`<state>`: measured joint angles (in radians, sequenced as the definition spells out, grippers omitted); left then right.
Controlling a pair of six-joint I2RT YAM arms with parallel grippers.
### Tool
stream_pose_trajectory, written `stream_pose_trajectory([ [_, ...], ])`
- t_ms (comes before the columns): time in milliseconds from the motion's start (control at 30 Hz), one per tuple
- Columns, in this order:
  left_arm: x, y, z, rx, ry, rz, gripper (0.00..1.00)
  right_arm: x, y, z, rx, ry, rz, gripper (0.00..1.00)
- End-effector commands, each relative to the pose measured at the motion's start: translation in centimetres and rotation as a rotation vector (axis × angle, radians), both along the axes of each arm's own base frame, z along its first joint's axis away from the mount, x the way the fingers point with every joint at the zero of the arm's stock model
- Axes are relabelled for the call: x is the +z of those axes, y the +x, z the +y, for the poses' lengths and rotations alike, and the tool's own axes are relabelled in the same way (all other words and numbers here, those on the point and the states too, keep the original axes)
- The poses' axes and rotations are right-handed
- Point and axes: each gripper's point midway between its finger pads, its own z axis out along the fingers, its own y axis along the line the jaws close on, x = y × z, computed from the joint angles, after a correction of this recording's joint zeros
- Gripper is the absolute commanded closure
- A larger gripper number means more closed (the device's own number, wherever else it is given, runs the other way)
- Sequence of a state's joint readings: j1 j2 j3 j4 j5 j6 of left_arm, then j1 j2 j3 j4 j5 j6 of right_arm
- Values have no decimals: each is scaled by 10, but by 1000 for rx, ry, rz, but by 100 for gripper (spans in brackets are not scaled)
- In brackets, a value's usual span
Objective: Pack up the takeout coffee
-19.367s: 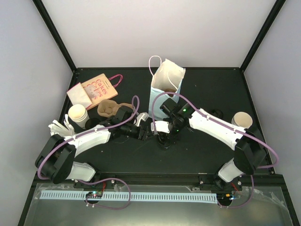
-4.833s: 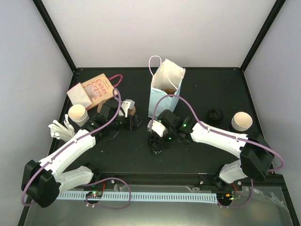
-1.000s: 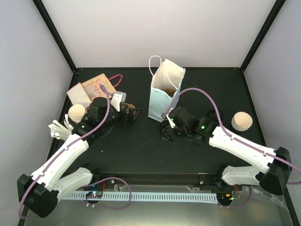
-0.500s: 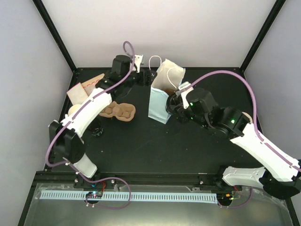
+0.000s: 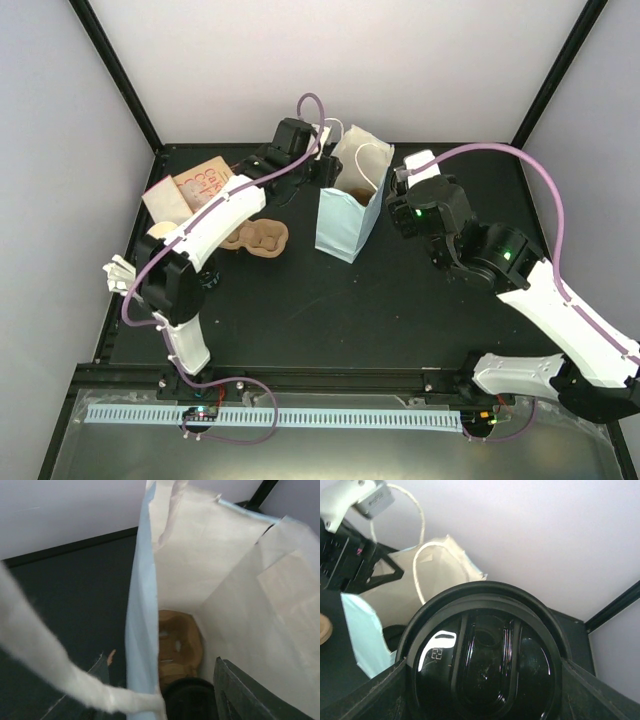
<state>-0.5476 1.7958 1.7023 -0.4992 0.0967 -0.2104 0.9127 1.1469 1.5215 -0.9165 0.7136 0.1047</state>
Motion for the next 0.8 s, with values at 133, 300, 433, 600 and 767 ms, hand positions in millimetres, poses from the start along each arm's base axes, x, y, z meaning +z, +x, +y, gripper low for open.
stream_pose_trajectory([
  [133,-1,-2,7,5,81,10,77,28,7,-14,-86,14,-100,99],
  [300,4,-27,11,-70,104,25,98,26,3,-19,-81,14,-109,99],
  [433,15,-51,13,-145,105,-20,98,26,0,-22,-68,24,-133,99],
  [600,27,-83,21,-188,112,-73,98,28,-7,-24,-28,35,-158,99],
  [767,29,-106,26,-228,166,-146,99,26,-15,-15,75,39,-162,99],
])
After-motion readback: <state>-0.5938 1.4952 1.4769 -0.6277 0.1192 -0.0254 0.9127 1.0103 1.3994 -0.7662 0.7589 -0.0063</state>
